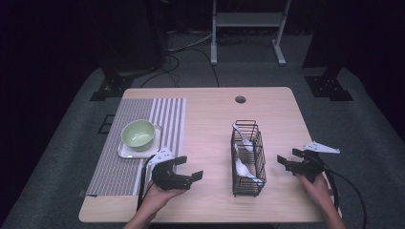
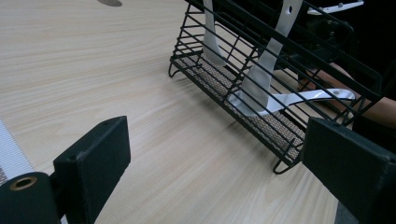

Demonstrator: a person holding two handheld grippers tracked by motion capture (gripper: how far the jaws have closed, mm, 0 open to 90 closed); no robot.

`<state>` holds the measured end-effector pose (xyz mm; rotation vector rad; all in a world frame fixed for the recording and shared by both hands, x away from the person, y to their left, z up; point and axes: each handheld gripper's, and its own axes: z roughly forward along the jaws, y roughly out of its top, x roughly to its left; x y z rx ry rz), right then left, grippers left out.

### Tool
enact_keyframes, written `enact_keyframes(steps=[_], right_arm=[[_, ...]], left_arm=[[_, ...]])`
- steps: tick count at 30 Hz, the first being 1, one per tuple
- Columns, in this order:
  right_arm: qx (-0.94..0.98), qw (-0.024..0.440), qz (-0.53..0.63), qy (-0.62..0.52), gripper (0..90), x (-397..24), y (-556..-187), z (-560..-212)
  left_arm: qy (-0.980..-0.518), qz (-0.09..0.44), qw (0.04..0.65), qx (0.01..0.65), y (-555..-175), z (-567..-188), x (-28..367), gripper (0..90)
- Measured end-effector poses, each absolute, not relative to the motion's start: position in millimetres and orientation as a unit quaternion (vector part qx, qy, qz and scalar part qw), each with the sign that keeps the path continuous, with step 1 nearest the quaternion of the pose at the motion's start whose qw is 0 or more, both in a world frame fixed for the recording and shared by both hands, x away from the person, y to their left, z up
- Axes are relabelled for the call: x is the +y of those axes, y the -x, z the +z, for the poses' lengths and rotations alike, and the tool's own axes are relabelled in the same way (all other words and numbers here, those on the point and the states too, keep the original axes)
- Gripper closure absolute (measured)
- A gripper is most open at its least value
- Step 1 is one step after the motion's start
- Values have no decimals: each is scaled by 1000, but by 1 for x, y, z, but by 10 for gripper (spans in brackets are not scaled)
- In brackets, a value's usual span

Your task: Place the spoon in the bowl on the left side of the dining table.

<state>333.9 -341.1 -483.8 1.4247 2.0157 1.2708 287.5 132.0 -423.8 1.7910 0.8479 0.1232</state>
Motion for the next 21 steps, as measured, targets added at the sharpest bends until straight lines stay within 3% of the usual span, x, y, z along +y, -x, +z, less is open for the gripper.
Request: enact_keyframes(steps=[21], right_arm=[[714,180,452,-503,165,-341,-334,-484]], left_arm=[[-762,42,551,337,-289,-416,107,72]])
